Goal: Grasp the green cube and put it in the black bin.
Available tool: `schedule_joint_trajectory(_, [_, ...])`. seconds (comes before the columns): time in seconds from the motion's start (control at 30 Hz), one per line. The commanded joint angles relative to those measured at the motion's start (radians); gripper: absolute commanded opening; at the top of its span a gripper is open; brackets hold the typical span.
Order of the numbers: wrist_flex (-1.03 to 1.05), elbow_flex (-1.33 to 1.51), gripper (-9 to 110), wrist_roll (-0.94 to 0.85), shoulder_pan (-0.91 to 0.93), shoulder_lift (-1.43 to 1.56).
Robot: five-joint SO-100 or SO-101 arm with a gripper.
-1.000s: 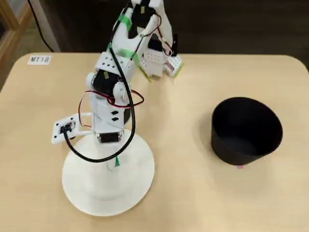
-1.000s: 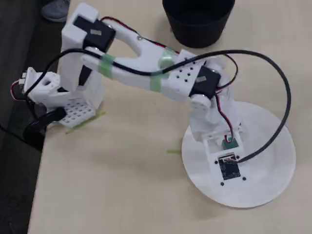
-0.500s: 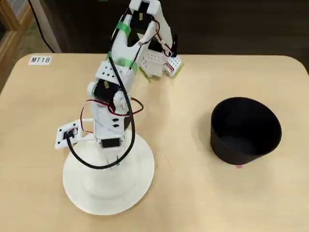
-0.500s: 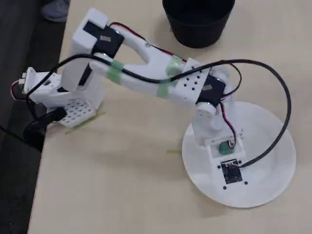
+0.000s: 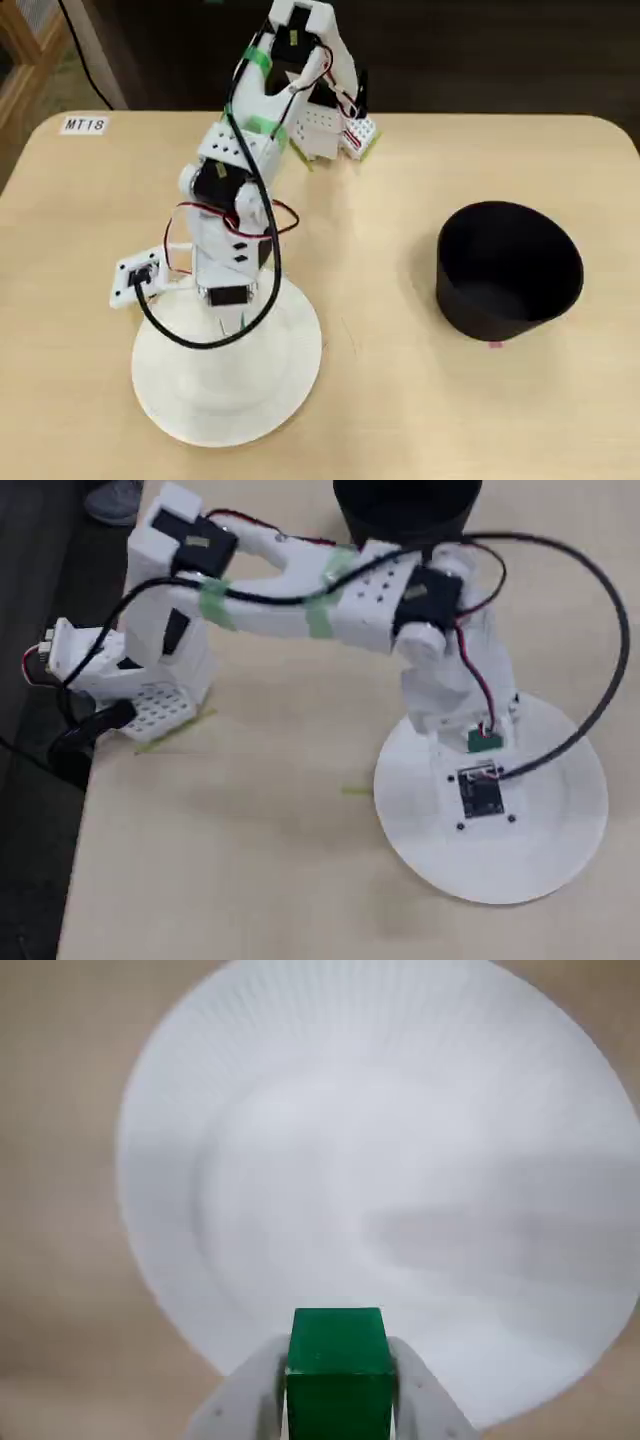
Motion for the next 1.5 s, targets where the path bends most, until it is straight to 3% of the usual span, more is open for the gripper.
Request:
schedule_joint_trajectory(0.0, [0.178, -0.225, 0, 0.158, -0.121, 0.144])
schedule_joint_trajectory(0.1, [0.328, -0.39, 0, 0.293, -0.327, 0.153])
schedule_joint_trajectory(0.27, [0.377, -0.383, 0, 0.48, -0.706, 0.17])
schedule_joint_trajectory(0.5, [0.41, -0.249, 0, 0.577, -0.96, 0.155])
schedule_joint_trajectory(1.27, [0.232, -0.175, 0, 0.506, -0.966, -0.003])
schedule_joint_trajectory(1.37, [0.232, -0.17, 19, 0.453, -0.969, -0.008])
schedule_joint_trajectory(1.47, [0.232, -0.175, 23, 0.46, -0.971, -0.008])
